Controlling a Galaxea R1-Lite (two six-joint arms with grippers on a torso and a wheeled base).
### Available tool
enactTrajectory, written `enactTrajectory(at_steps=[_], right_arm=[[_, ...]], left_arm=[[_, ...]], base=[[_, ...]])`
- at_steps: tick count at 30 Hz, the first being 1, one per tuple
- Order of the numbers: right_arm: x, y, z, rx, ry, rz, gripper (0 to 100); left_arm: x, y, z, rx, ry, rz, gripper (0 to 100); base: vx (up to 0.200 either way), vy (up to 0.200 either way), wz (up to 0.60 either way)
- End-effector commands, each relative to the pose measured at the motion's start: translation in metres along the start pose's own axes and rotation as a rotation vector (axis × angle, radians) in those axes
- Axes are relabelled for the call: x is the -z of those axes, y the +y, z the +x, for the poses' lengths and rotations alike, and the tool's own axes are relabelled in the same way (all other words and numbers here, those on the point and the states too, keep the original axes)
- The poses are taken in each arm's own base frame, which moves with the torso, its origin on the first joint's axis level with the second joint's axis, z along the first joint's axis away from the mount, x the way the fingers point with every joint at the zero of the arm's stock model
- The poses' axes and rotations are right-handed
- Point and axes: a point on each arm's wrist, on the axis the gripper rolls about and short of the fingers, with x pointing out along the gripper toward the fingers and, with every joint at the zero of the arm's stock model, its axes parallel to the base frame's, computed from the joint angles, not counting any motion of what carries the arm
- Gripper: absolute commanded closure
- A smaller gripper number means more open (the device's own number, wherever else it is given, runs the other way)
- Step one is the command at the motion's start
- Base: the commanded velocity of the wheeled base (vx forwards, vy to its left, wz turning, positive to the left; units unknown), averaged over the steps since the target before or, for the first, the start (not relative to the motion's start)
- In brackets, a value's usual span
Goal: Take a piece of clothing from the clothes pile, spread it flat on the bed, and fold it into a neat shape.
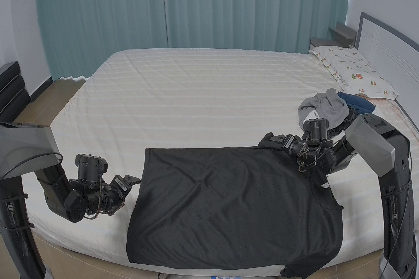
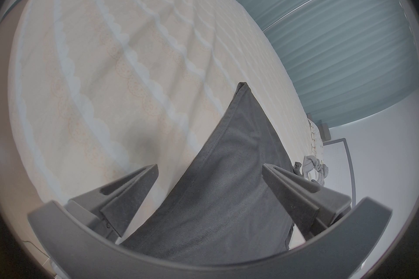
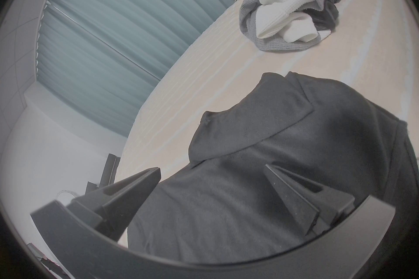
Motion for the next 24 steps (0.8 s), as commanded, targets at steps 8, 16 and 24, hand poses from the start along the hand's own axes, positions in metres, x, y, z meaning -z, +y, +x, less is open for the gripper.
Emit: enactTrajectory(at_steps=[8,16,24], right_arm=[[-0.004,-0.009,0.036,0.022,0.002,0.003,0],[-0.046,-0.001,0.067,-0.038,-0.229,0.002,0],[-0.057,-0.001,0.066,-0.151,-0.371,-0.039,0]], left_arm=[[0.000,0.001,0.002,-0.005,0.002,-0.002,0],[0.001,0.002,0.001,-0.006,0.003,-0.002,0],[0.001,0.002,0.001,-0.006,0.003,-0.002,0]], base=[[0.000,0.000,0.00],[0.000,0.000,0.00],[0.000,0.000,0.00]])
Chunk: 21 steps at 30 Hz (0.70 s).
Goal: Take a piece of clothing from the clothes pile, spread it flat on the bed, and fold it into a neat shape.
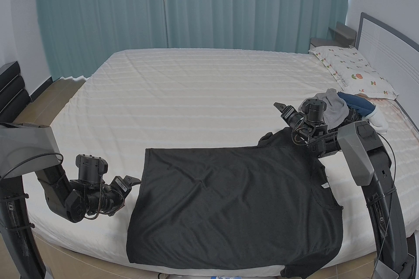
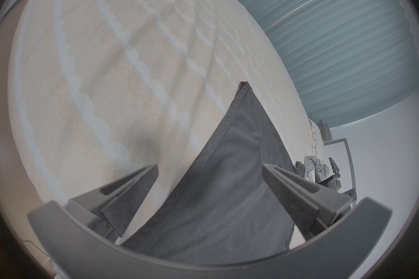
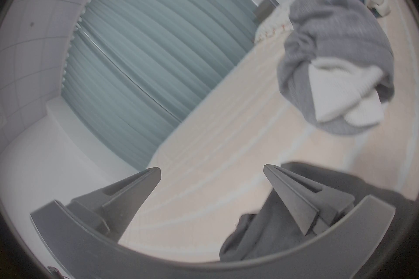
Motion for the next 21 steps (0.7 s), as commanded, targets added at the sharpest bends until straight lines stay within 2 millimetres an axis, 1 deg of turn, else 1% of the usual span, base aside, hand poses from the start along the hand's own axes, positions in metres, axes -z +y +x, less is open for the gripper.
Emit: enactTrajectory(at_steps=[1,3,5,7,9,11,12,13,14,16,21], right_arm=[[0.010,-0.024,0.006,0.002,-0.031,-0.022,0],[0.010,-0.026,0.006,0.003,-0.034,-0.039,0],[0.000,-0.028,0.005,0.023,-0.042,-0.038,0],[-0.002,-0.029,0.004,0.032,-0.039,-0.038,0],[-0.020,-0.030,-0.001,0.068,-0.031,-0.032,0],[-0.026,-0.037,-0.006,0.099,-0.012,-0.027,0],[-0.026,-0.037,-0.006,0.099,-0.012,-0.027,0],[-0.030,-0.042,-0.012,0.113,0.009,-0.024,0],[-0.031,-0.043,-0.013,0.114,0.012,-0.025,0],[-0.034,-0.050,-0.022,0.124,0.051,-0.027,0],[-0.025,-0.063,-0.029,0.142,0.102,-0.061,0]], left_arm=[[0.000,0.000,0.000,-0.001,0.001,-0.001,0],[0.001,0.000,0.000,-0.001,0.002,0.000,0],[0.000,0.000,0.000,-0.001,0.001,-0.001,0],[0.000,0.001,0.000,-0.003,0.000,-0.001,0],[0.000,0.001,0.000,-0.002,0.001,-0.001,0],[0.000,0.001,0.000,-0.002,0.001,-0.001,0],[0.000,0.001,0.000,-0.002,0.001,-0.001,0],[0.000,0.000,0.000,-0.001,0.001,-0.001,0],[0.000,0.000,0.000,0.000,0.002,0.000,0],[0.000,0.000,0.000,0.000,0.002,0.000,0],[0.000,0.000,0.000,-0.001,0.001,-0.001,0]], base=[[0.000,0.000,0.00],[0.000,0.000,0.00],[0.000,0.000,0.00],[0.000,0.000,0.00],[0.000,0.000,0.00],[0.000,0.000,0.00],[0.000,0.000,0.00],[0.000,0.000,0.00],[0.000,0.000,0.00],[0.000,0.000,0.00],[0.000,0.000,0.00]])
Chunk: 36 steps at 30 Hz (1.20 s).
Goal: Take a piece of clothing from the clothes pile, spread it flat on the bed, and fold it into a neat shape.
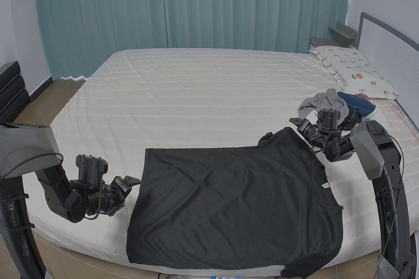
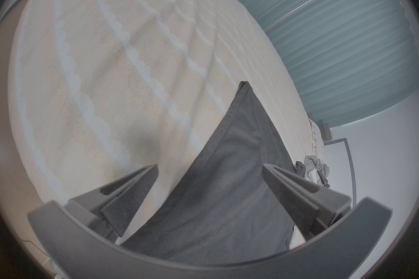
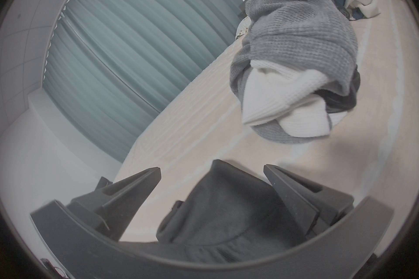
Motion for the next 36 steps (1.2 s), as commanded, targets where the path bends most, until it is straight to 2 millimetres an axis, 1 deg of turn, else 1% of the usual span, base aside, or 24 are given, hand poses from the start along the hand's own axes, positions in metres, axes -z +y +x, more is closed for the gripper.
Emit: enactTrajectory(at_steps=[1,12,18,21,22,23,25,26,27,28,29,33,34,35,36], right_arm=[[-0.005,-0.006,-0.011,0.013,0.016,-0.031,0],[0.009,-0.019,-0.009,0.036,0.055,-0.068,0],[0.012,-0.023,-0.007,0.046,0.056,-0.069,0],[0.007,-0.021,-0.010,0.049,0.045,-0.067,0],[0.001,-0.017,-0.014,0.046,0.036,-0.060,0],[-0.011,-0.012,-0.025,0.049,0.029,-0.052,0],[-0.015,-0.006,-0.041,0.061,0.050,-0.042,0],[-0.014,-0.006,-0.043,0.064,0.054,-0.041,0],[-0.018,0.000,-0.061,0.070,0.064,-0.035,0],[-0.017,0.000,-0.064,0.073,0.067,-0.035,0],[-0.015,0.000,-0.079,0.077,0.072,-0.033,0],[-0.008,-0.007,-0.117,0.046,0.053,-0.041,0],[-0.007,-0.007,-0.122,0.038,0.053,-0.041,0],[-0.007,-0.007,-0.122,0.038,0.053,-0.041,0],[-0.001,-0.009,-0.150,0.001,0.065,-0.043,0]], left_arm=[[0.000,0.000,0.000,0.000,0.000,-0.001,0],[0.000,0.000,0.000,0.000,-0.001,0.000,0],[0.000,0.000,0.000,0.000,-0.001,0.000,0],[0.000,0.000,0.000,0.000,0.001,0.000,0],[0.000,0.000,0.000,0.000,0.001,0.002,0],[0.002,0.001,0.000,-0.003,0.006,0.006,0],[0.003,0.000,0.000,-0.004,0.008,0.009,0],[0.003,0.000,0.000,-0.004,0.008,0.009,0],[0.003,0.000,-0.001,-0.001,0.007,0.007,0],[0.003,0.000,-0.002,-0.001,0.007,0.007,0],[0.004,0.000,-0.003,-0.001,0.010,0.006,0],[0.006,0.001,-0.003,-0.006,0.017,0.012,0],[0.006,0.001,-0.004,-0.006,0.017,0.012,0],[0.006,0.001,-0.004,-0.006,0.017,0.012,0],[0.007,0.002,-0.004,-0.007,0.020,0.013,0]], base=[[0.000,0.000,0.00],[0.000,0.000,0.00],[0.000,0.000,0.00],[0.000,0.000,0.00],[0.000,0.000,0.00],[0.000,0.000,0.00],[0.000,0.000,0.00],[0.000,0.000,0.00],[0.000,0.000,0.00],[0.000,0.000,0.00],[0.000,0.000,0.00],[0.000,0.000,0.00],[0.000,0.000,0.00],[0.000,0.000,0.00],[0.000,0.000,0.00]])
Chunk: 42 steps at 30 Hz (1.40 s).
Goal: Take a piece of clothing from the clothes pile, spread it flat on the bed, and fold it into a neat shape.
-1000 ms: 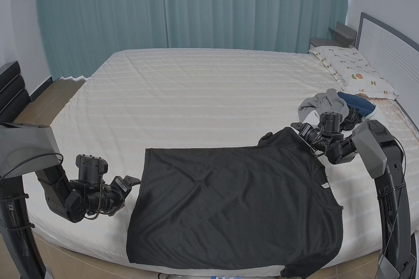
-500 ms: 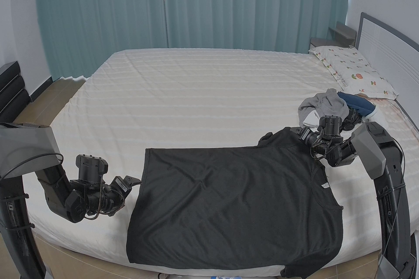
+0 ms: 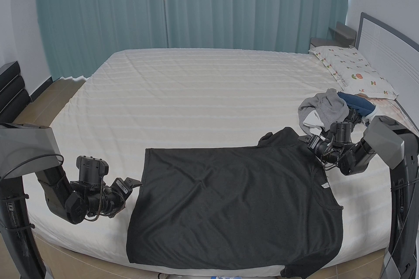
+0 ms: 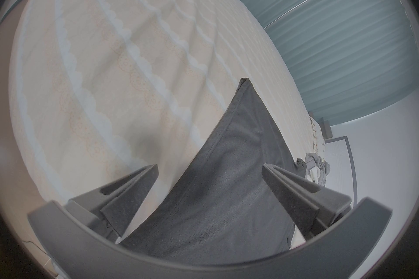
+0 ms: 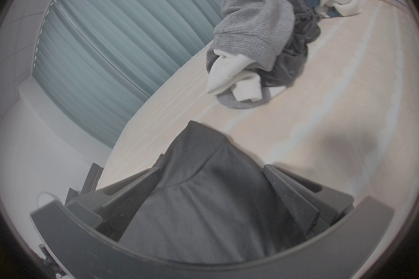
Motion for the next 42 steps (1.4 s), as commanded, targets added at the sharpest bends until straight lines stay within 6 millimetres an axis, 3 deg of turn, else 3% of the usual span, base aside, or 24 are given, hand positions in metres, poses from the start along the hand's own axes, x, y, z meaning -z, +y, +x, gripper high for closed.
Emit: enactTrajectory(at_steps=[1,3,4,7,15,20,31,42], right_arm=[[-0.001,0.007,-0.097,-0.099,-0.036,-0.010,0],[0.002,0.007,-0.106,-0.104,-0.028,-0.010,0],[0.010,0.006,-0.127,-0.102,-0.018,-0.008,0],[0.023,0.005,-0.153,-0.091,0.006,-0.003,0],[0.063,-0.012,-0.197,-0.043,0.113,0.051,0],[0.076,-0.022,-0.197,-0.097,0.144,0.210,0],[0.090,-0.026,-0.204,-0.086,0.240,0.239,0],[0.103,-0.030,-0.202,-0.092,0.334,0.270,0]], left_arm=[[0.004,0.001,-0.005,-0.001,0.012,0.006,0],[0.005,0.001,-0.006,-0.001,0.015,0.007,0],[0.010,0.000,-0.009,0.011,0.041,0.017,0],[0.014,-0.001,-0.015,0.027,0.071,0.025,0],[0.018,-0.001,-0.018,0.031,0.093,0.029,0],[0.025,0.000,-0.019,0.028,0.116,0.040,0],[0.026,-0.001,-0.018,0.030,0.122,0.049,0],[0.027,-0.004,-0.018,0.039,0.122,0.049,0]], base=[[0.000,0.000,0.00],[0.000,0.000,0.00],[0.000,0.000,0.00],[0.000,0.000,0.00],[-0.125,0.000,0.00],[-0.200,0.000,0.00],[-0.200,0.000,0.00],[0.000,0.000,0.00]])
